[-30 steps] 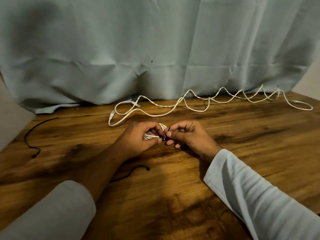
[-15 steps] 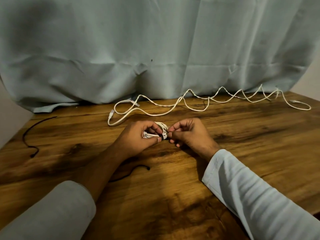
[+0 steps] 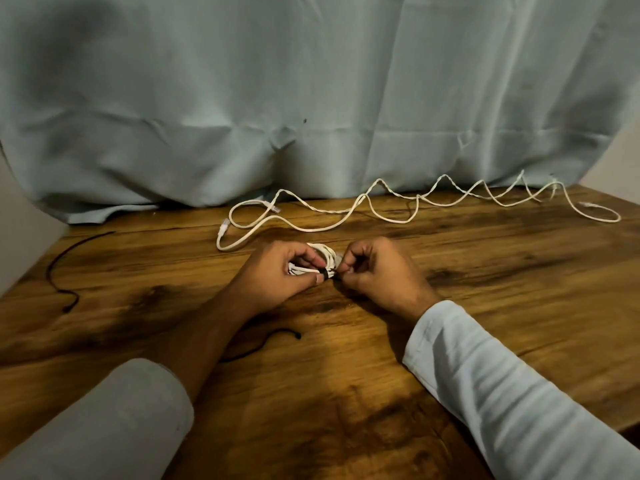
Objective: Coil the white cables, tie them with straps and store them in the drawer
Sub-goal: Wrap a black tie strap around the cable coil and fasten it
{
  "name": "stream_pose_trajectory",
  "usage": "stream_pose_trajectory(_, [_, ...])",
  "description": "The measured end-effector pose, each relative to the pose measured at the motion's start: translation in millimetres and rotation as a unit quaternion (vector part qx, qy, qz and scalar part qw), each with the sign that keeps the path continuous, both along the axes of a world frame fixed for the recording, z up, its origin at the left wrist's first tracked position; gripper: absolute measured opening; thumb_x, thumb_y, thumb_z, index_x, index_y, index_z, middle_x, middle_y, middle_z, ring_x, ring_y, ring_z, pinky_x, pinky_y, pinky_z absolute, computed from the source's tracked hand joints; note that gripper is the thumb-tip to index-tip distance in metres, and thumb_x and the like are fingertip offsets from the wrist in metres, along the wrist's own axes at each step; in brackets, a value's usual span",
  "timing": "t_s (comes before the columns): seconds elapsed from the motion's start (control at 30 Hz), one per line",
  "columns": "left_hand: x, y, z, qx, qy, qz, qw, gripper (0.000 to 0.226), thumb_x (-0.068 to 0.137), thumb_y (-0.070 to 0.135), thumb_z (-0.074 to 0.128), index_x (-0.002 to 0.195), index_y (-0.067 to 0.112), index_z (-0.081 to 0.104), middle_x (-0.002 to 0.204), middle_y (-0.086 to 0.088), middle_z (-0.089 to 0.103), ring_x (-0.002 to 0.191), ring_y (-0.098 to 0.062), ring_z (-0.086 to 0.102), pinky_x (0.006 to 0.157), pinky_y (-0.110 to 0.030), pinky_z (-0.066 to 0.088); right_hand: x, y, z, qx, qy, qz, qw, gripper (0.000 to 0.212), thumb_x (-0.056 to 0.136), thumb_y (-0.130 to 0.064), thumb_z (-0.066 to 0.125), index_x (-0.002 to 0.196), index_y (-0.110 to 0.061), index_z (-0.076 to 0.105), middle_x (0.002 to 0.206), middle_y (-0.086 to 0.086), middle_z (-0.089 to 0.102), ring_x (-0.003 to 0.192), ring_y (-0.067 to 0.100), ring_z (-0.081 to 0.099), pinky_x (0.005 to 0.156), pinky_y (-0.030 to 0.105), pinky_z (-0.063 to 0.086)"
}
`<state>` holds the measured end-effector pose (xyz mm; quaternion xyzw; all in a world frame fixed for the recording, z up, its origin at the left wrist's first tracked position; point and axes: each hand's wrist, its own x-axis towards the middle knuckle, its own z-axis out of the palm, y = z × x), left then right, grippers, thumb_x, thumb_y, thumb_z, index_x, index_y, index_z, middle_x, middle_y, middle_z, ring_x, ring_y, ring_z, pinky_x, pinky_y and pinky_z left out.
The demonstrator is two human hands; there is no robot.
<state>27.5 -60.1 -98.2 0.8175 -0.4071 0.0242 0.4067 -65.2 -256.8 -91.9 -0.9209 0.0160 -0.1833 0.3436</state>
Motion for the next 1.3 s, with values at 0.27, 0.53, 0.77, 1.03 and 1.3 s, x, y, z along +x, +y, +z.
stream_pose_trajectory(0.27, [0, 0, 0, 0.002, -0.008, -0.004, 1.000, 0.022, 0.083, 0.022, 0.083, 0.103, 0.027, 0.078, 0.097, 0.017, 0.076, 0.094, 0.004, 0.068, 0.090, -0.024, 0.055, -4, 5, 10, -0.097, 0.001, 0.028, 0.995, 0.010, 0.080, -0.015, 0.081, 0.083, -0.024, 0.078, 0.079, -0.011, 0.074, 0.075, 0.002, 0.068, 0.073, 0.032, 0.059])
stream_pose_trajectory(0.53, [3, 0, -1, 0.005, -0.010, -0.016, 1.000, 0.024, 0.083, 0.022, 0.084, 0.106, 0.025, 0.079, 0.102, 0.016, 0.076, 0.096, 0.006, 0.068, 0.086, -0.014, 0.051, 0, 6, 10, -0.134, -0.007, 0.052, 0.990, 0.017, 0.090, -0.015, 0.073, 0.097, -0.029, 0.080, 0.090, -0.013, 0.076, 0.084, 0.002, 0.068, 0.080, 0.035, 0.060])
stream_pose_trajectory(0.77, [7, 1, -3, 0.001, -0.004, -0.022, 1.000, 0.025, 0.081, 0.023, 0.086, 0.105, 0.024, 0.079, 0.101, 0.015, 0.077, 0.098, 0.003, 0.069, 0.094, -0.031, 0.056, 1, 6, 6, -0.086, -0.029, 0.056, 0.994, 0.014, 0.091, -0.016, 0.076, 0.098, -0.026, 0.081, 0.094, -0.011, 0.077, 0.087, 0.001, 0.068, 0.081, 0.029, 0.058])
stream_pose_trajectory(1.03, [8, 2, -1, 0.003, 0.010, -0.039, 0.999, 0.027, 0.083, 0.017, 0.084, 0.109, 0.023, 0.079, 0.104, 0.015, 0.077, 0.100, 0.003, 0.069, 0.098, -0.033, 0.055, -2, 8, 2, -0.056, -0.032, 0.036, 0.997, 0.017, 0.090, -0.012, 0.076, 0.095, -0.028, 0.080, 0.091, -0.012, 0.077, 0.085, 0.002, 0.069, 0.080, 0.032, 0.058])
stream_pose_trajectory(1.3, [12, 7, -2, 0.005, 0.050, -0.062, 0.997, 0.031, 0.085, 0.004, 0.079, 0.110, 0.023, 0.078, 0.105, 0.013, 0.077, 0.101, 0.000, 0.070, 0.095, -0.026, 0.053, -1, 14, -3, -0.072, -0.065, 0.033, 0.995, 0.014, 0.087, -0.012, 0.076, 0.091, -0.025, 0.078, 0.088, -0.009, 0.074, 0.084, 0.008, 0.067, 0.077, 0.037, 0.057])
